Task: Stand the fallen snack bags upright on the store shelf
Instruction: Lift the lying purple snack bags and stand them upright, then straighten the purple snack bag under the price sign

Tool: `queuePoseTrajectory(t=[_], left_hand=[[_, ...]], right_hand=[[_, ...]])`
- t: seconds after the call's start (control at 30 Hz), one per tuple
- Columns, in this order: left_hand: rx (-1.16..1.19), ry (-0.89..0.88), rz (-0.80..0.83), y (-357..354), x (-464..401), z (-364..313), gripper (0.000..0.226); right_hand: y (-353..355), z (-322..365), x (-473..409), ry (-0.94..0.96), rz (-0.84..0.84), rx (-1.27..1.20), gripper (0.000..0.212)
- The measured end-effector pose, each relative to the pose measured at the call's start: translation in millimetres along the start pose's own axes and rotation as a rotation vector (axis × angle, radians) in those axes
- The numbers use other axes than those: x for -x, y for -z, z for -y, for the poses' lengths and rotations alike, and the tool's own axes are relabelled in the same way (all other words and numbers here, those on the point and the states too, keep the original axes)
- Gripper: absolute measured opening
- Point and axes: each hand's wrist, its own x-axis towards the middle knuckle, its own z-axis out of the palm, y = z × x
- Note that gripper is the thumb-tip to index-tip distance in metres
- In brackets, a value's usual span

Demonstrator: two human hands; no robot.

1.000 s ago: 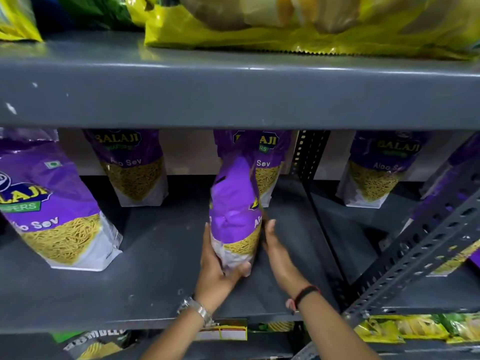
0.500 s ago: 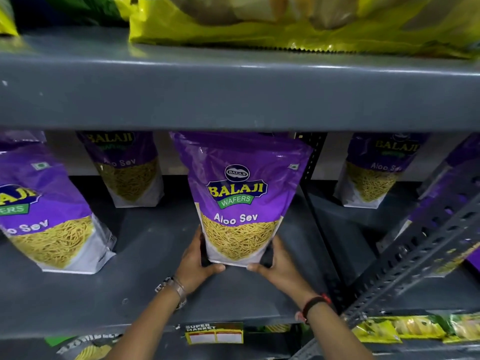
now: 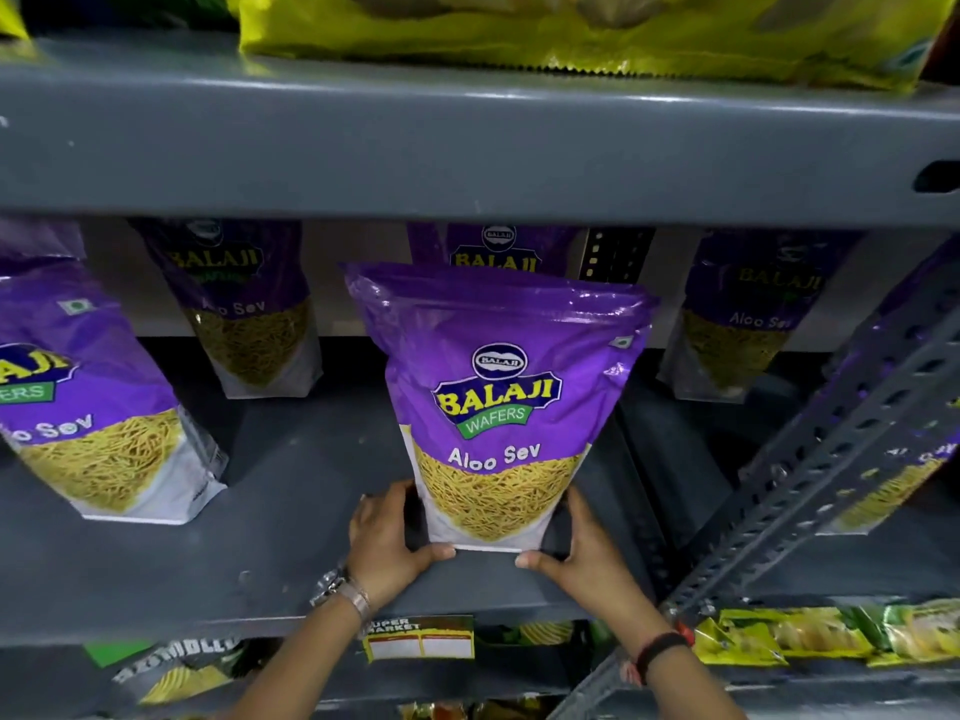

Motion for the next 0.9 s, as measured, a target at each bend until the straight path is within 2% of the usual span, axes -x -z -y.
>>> queuePoseTrajectory(t=[0.13,0.33,0.63,0.7,0.73,0.8,0.83,0.9], left_hand=[[-0.027,-0.040,0.000,-1,1,-1,0.092],[-0.006,-0.070,-0.019,-2,2,2,0.082],[-0.079,-0.074,0.004,-4,2,1,0.083],[-0.090,-0.088,0.012,-4,2,-1,0.088],[-0.070,-0.094,0.026,-4,2,-2,0.092],[0.079,-0.118,0.002,2,6,2,0.098],[0.172,-0.132,-0.039,8,9,6,0.098],[0.277,-0.148,-0.172,25,16,23,0.090]], right_hand=[[-1,3,4,0.031,-0.059,0.085,0.072],[4,4,8,0.024,-0.076,0.105,0.070],[7,0,5,0.005,-0.079,0.127,0.074],[8,1,7,0.005,-0.080,0.128,0.081],[7,2,11,0.006,-0.121,0.112,0.087],[-2,9,25,0.005,-0.345,0.041,0.098],[-8,15,34,0.024,-0.487,-0.003,0.095],[-28,31,52,0.129,-0.667,-0.016,0.071]])
